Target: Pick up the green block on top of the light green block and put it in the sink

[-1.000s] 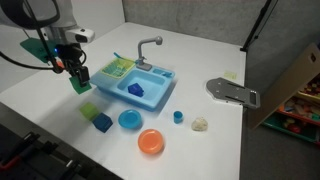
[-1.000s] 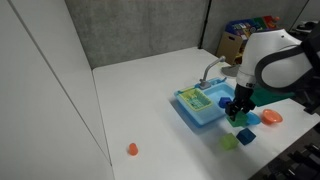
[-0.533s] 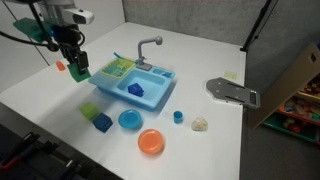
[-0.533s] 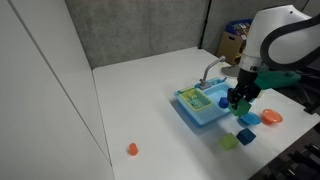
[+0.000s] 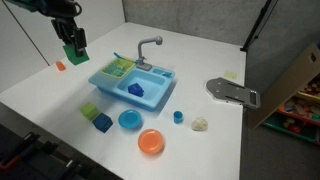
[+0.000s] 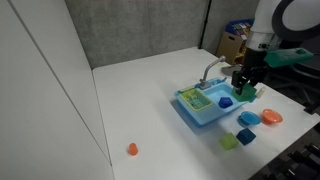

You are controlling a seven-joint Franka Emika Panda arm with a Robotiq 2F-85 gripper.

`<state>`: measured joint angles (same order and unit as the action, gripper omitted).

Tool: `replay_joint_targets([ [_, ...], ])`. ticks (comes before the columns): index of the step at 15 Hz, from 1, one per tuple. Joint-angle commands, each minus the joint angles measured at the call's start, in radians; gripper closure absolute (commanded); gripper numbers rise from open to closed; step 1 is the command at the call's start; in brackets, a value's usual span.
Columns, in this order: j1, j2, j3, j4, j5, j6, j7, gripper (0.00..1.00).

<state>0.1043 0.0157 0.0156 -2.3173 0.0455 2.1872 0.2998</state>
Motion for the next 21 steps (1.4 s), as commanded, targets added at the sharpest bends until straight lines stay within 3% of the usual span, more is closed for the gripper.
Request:
replay_joint_targets([
  [1, -0.025, -0.059, 0.010, 0.064, -0.014, -0.116, -0.027, 0.75],
  [7, -0.047, -0.094, 0.007, 0.167, -0.028, -0.228, -0.021, 0.75],
  [14, -0.108, -0.033, -0.024, 0.208, -0.064, -0.186, -0.019, 0.75],
  [21, -0.130, 0.108, -0.052, 0.267, -0.055, -0.080, -0.010, 0.75],
])
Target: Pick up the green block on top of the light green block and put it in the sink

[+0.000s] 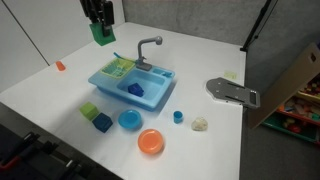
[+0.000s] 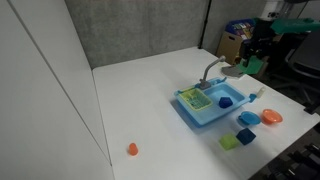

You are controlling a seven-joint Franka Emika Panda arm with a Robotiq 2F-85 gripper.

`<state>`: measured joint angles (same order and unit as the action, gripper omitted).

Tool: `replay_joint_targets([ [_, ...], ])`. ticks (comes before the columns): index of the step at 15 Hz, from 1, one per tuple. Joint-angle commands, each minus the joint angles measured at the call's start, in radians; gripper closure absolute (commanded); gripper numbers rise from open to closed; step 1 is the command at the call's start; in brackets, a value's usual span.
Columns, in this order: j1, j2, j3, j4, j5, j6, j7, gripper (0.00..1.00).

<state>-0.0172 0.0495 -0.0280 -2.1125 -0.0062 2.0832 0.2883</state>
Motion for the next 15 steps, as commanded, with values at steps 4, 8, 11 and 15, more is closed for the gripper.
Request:
replay_joint_targets([
  [4, -0.011, 0.169, -0.030, 0.108, -0.009, 0.082, 0.015, 0.75],
  [8, -0.019, 0.255, -0.057, 0.143, 0.002, 0.140, 0.010, 0.75],
  [11, -0.026, 0.303, -0.074, 0.163, 0.009, 0.173, 0.006, 0.75],
  [15, -0.023, 0.300, -0.078, 0.136, 0.008, 0.182, 0.001, 0.50],
])
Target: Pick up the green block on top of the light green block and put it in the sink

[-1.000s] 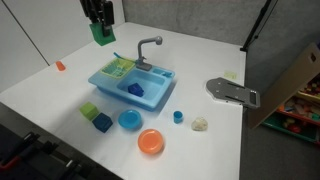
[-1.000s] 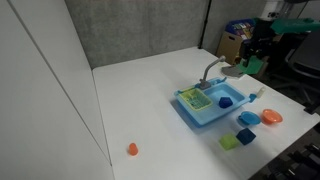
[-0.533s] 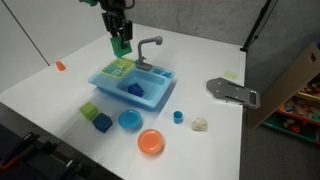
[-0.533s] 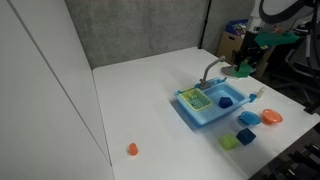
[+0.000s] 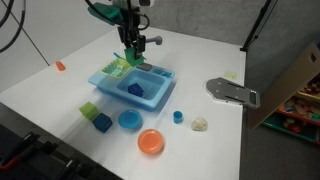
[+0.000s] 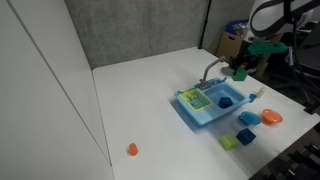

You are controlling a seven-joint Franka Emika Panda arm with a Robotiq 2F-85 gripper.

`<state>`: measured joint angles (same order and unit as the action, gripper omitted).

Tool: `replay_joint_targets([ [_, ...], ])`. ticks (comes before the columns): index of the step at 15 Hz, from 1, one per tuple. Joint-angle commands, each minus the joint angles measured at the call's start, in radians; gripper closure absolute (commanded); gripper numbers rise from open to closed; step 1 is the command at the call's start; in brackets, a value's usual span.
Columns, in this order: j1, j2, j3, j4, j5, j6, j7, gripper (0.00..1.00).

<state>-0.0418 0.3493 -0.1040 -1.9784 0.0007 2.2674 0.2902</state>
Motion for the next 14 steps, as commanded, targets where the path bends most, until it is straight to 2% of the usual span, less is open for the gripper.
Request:
replay_joint_targets([
  [1, 0.001, 0.000, -0.002, 0.002, 0.002, -0.002, -0.001, 0.50],
  [3, 0.001, 0.000, -0.002, 0.003, 0.002, -0.002, -0.001, 0.50],
  [4, 0.001, 0.000, -0.002, 0.004, 0.002, -0.002, -0.001, 0.75],
  [14, -0.026, 0.123, -0.039, 0.051, 0.009, 0.163, -0.003, 0.75],
])
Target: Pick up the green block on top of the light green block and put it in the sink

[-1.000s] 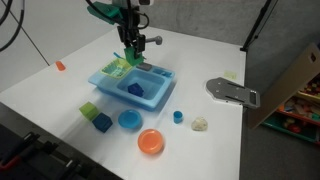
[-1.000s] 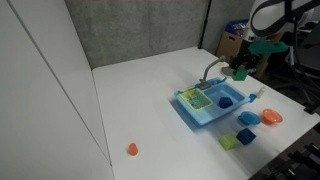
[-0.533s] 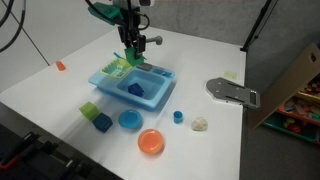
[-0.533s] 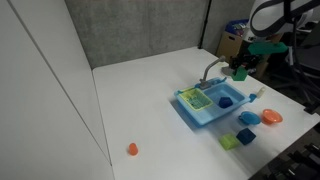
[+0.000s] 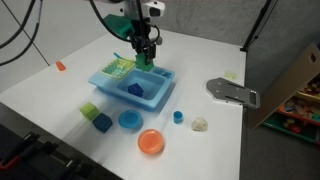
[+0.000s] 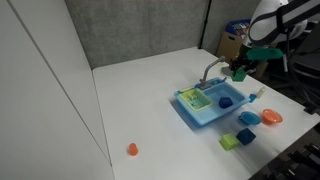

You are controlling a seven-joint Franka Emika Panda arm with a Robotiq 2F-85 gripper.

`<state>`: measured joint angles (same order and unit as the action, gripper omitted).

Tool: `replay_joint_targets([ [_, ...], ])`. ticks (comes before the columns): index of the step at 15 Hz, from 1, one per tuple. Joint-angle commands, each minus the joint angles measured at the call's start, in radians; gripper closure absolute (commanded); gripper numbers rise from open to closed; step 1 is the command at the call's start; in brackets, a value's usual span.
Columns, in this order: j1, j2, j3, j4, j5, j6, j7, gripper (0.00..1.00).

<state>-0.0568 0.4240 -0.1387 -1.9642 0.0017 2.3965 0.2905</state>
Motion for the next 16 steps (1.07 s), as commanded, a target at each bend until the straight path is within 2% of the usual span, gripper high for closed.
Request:
replay_joint_targets([
  [1, -0.013, 0.063, -0.007, 0.038, 0.008, 0.050, -0.006, 0.75],
  [8, -0.023, 0.169, -0.022, 0.046, 0.009, 0.137, -0.019, 0.75],
  [16, -0.029, 0.270, -0.010, 0.076, 0.016, 0.178, -0.053, 0.75],
])
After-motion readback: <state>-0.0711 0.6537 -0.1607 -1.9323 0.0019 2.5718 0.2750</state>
